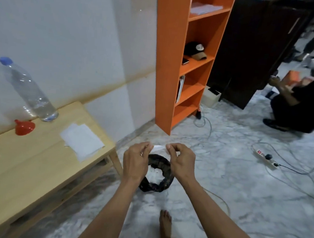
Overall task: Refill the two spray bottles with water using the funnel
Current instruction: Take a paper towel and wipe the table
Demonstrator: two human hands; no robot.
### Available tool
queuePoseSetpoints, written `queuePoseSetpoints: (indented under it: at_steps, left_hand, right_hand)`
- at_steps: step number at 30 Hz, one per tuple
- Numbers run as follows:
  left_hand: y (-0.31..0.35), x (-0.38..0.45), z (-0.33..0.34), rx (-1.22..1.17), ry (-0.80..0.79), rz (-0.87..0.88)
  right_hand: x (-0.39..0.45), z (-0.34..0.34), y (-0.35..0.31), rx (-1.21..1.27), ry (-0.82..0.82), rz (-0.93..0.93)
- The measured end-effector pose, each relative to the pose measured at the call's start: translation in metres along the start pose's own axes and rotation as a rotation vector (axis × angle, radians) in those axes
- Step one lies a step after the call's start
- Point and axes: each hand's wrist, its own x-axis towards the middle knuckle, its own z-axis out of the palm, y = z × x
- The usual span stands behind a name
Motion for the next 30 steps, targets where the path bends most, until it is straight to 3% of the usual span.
queuePoseSetpoints:
  at_steps: [15, 30]
  left_hand:
    - [-0.092, 0.103, 0.137, 0.235, -0.111, -0.136]
    - [-0.22, 0.119, 0.215, 0.269, -0.201, -0.451]
  right_hand:
    - [0.143, 0.069, 0.109, -0.147, -0.166, 0.315]
    - [0.172, 0.161, 0.227, -0.214, -0.238, 0.516]
